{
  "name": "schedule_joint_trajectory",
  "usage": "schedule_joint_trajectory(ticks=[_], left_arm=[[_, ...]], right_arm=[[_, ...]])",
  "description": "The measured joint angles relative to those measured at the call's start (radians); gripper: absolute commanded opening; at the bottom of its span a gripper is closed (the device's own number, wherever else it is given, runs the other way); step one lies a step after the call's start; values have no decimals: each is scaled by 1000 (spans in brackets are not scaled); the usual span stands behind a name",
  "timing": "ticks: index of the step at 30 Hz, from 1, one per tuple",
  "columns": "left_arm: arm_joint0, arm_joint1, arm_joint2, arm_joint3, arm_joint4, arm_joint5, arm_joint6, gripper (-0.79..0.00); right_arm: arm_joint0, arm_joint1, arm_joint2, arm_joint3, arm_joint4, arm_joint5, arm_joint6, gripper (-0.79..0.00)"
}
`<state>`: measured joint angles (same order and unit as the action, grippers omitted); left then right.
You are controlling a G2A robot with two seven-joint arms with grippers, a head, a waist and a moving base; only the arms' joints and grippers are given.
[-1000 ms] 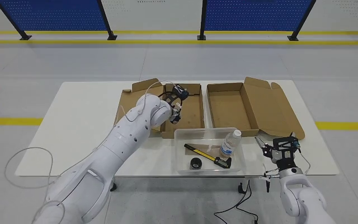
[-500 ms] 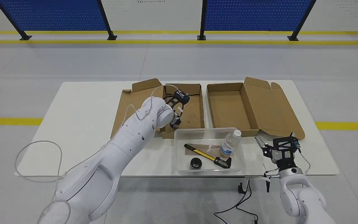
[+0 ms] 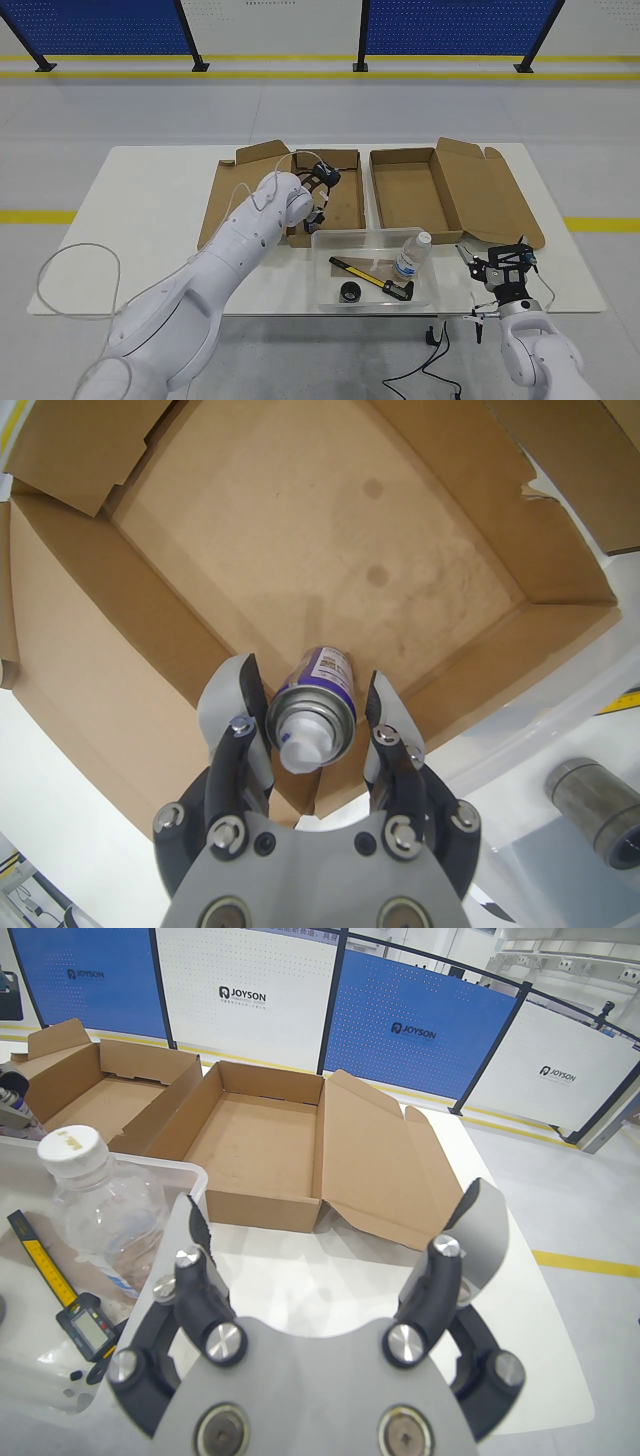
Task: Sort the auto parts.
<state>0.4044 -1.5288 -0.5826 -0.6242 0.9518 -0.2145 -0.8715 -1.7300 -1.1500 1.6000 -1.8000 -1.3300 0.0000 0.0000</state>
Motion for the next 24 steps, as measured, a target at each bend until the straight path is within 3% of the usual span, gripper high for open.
schedule_joint_trajectory(ticks=[7, 13, 19, 22, 24], left_arm=[[-19, -5, -16, -3, 13, 11, 18, -92], [-30, 17, -63, -66, 31, 14, 19, -49], [-1, 66, -140, -238, 51, -39, -46, -105], [39, 97, -191, -363, 47, -91, -110, -191], [78, 118, -227, -458, 39, -125, -166, -194]], right_arm=[[0, 0, 0, 0, 0, 0, 0, 0], [0, 0, 0, 0, 0, 0, 0, 0], [0, 0, 0, 0, 0, 0, 0, 0], [0, 0, 0, 0, 0, 0, 0, 0], [0, 0, 0, 0, 0, 0, 0, 0]])
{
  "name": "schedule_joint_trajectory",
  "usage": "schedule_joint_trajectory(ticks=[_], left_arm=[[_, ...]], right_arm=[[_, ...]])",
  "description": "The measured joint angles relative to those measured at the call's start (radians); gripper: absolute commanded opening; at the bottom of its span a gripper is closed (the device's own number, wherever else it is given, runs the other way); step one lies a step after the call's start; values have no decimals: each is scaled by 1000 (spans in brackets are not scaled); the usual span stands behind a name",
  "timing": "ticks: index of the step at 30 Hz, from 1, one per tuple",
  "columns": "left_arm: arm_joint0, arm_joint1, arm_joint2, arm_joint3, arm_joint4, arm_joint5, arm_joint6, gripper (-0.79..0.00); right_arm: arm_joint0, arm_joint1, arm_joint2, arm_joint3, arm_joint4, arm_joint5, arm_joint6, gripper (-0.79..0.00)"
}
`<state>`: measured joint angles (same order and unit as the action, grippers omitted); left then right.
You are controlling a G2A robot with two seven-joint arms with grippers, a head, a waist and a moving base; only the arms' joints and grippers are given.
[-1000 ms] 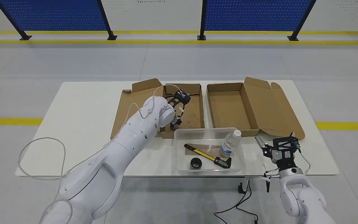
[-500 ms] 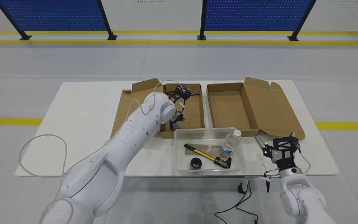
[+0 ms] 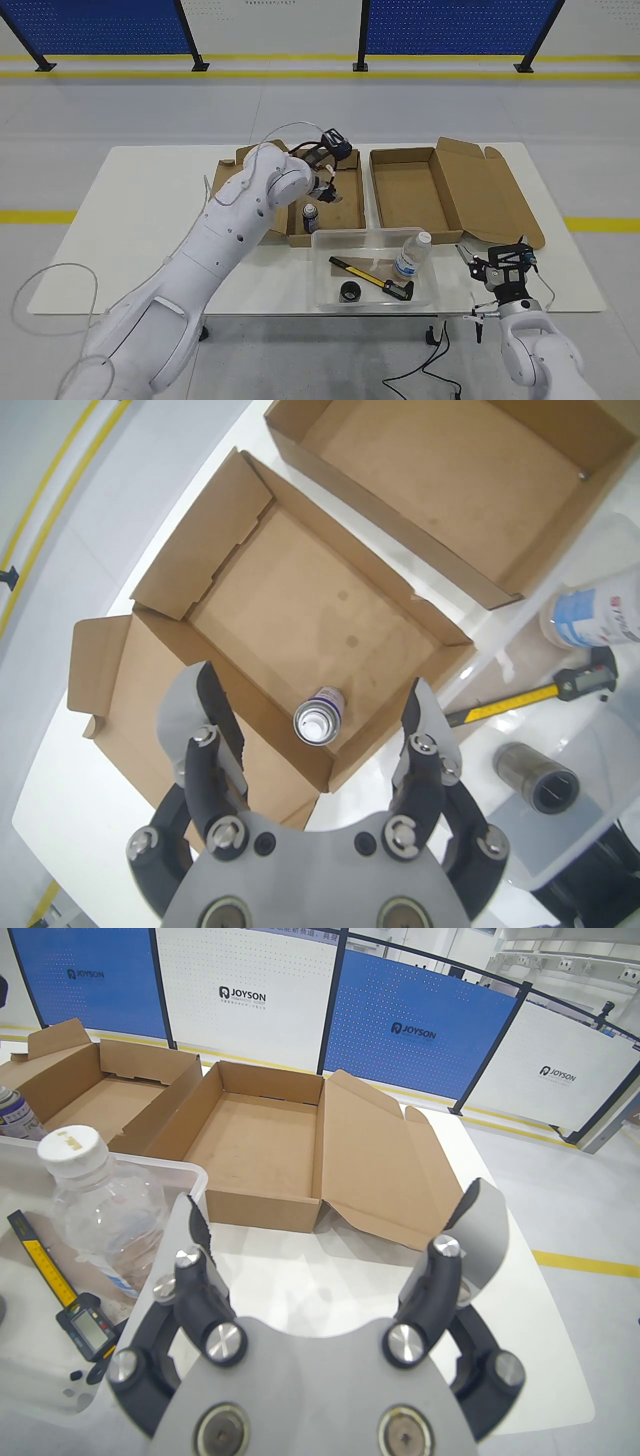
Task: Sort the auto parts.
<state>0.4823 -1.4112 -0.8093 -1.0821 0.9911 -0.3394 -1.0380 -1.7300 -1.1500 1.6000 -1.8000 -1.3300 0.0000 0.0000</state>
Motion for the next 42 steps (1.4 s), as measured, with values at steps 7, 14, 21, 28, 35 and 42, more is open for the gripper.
schedule_joint_trajectory(ticks=[7, 14, 21, 28, 35, 42], left_arm=[[132, 44, -52, -257, -89, -141, -204, -252], [175, 59, -3, -319, -207, -195, -248, -259], [140, 67, 129, -258, -305, -219, -224, -308], [84, 68, 206, -169, -452, -193, -250, -339], [17, 70, 309, -111, -555, -197, -245, -348], [-40, 67, 396, -55, -619, -187, -255, -413]], right_arm=[[0, 0, 0, 0, 0, 0, 0, 0], [0, 0, 0, 0, 0, 0, 0, 0], [0, 0, 0, 0, 0, 0, 0, 0], [0, 0, 0, 0, 0, 0, 0, 0], [0, 0, 0, 0, 0, 0, 0, 0], [0, 0, 0, 0, 0, 0, 0, 0]])
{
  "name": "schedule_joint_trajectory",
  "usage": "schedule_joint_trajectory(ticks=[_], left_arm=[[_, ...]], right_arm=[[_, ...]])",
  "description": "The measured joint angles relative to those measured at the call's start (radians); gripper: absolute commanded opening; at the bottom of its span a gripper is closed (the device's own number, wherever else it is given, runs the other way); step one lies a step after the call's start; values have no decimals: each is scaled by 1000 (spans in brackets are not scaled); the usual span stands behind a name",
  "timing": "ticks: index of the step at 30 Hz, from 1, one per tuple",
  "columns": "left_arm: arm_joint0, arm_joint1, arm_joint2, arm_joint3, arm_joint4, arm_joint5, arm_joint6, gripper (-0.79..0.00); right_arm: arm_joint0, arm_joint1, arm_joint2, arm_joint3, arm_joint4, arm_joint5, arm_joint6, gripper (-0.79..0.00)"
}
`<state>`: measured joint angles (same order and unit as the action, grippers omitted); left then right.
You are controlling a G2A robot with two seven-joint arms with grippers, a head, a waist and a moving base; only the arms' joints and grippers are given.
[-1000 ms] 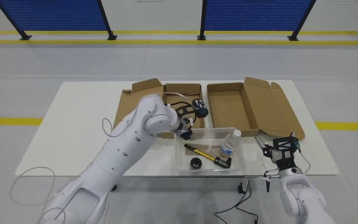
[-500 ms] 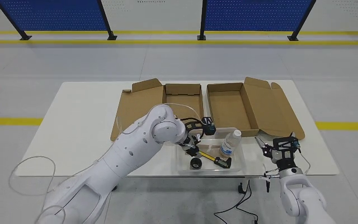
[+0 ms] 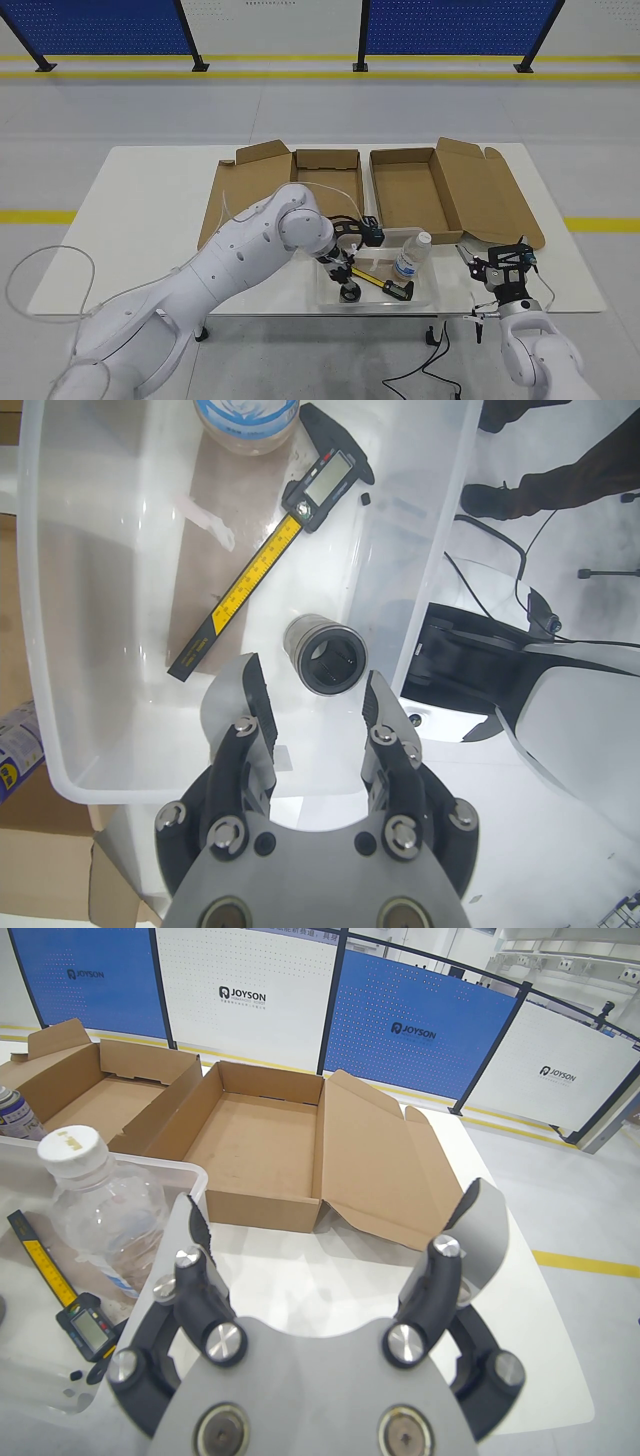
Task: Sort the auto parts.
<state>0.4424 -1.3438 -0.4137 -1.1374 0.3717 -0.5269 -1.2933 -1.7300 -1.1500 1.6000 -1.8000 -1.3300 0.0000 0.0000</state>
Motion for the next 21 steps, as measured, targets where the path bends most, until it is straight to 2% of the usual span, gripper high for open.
schedule_joint_trajectory(ticks=[8, 21], left_arm=[[-17, -24, 48, 65, 6, -21, 21, -425], [-17, -70, 79, 164, 17, -25, 59, -459]], right_arm=[[0, 0, 0, 0, 0, 0, 0, 0], [0, 0, 0, 0, 0, 0, 0, 0]])
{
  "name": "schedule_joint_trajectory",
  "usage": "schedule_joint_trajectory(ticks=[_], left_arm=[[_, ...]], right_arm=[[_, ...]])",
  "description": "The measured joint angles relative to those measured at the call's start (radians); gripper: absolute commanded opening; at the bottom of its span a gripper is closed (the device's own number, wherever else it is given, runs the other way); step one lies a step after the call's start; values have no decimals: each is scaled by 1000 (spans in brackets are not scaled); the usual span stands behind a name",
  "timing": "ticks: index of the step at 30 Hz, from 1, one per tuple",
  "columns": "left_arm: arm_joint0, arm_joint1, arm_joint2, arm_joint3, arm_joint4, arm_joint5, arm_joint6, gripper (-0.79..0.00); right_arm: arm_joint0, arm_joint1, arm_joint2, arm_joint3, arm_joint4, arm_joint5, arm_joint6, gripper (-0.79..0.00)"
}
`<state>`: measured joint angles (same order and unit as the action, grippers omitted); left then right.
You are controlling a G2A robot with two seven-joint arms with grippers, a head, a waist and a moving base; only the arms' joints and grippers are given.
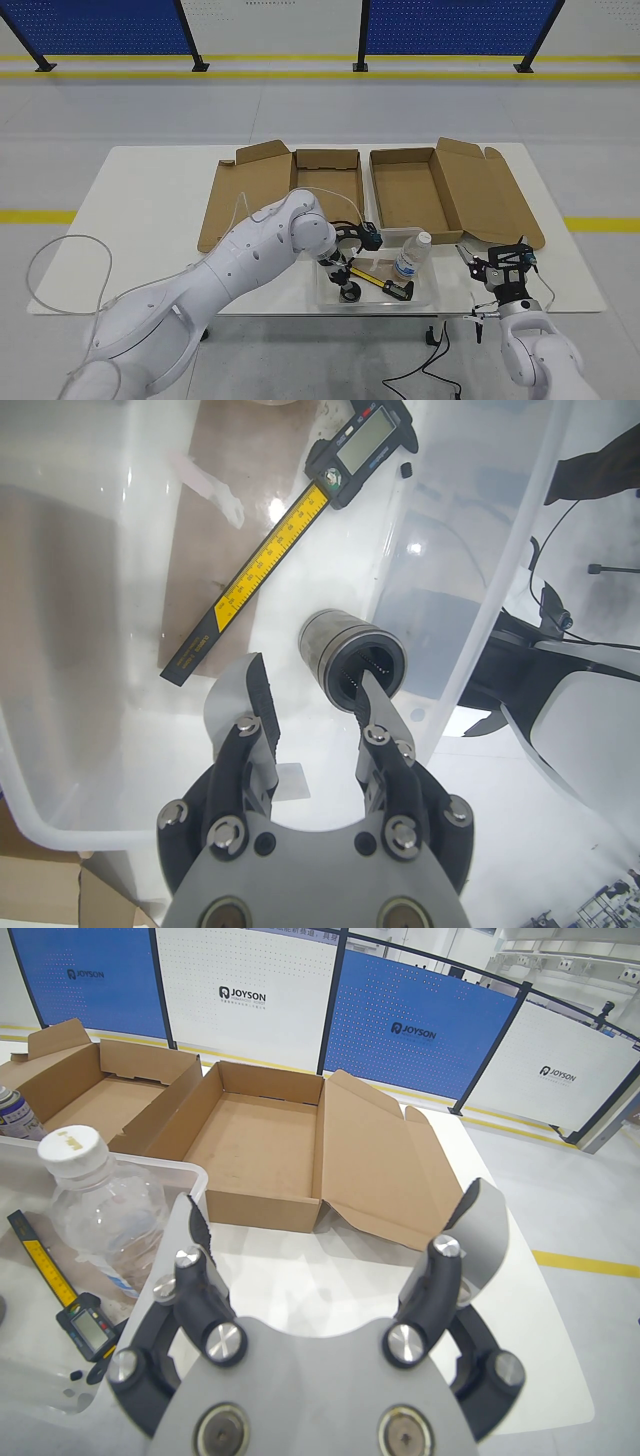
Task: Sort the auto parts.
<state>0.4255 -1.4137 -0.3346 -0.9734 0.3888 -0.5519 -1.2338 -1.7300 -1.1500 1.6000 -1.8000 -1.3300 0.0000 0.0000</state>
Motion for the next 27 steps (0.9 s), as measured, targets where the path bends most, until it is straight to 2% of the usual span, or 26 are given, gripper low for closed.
schedule_joint_trajectory(ticks=[23, 26, 27], left_arm=[[-11, -84, 34, 178, 1, -67, 44, -542], [-15, -93, 35, 197, -2, -79, 46, -619], [-17, -96, 36, 202, -2, -81, 47, -708]], right_arm=[[0, 0, 0, 0, 0, 0, 0, 0], [0, 0, 0, 0, 0, 0, 0, 0], [0, 0, 0, 0, 0, 0, 0, 0]])
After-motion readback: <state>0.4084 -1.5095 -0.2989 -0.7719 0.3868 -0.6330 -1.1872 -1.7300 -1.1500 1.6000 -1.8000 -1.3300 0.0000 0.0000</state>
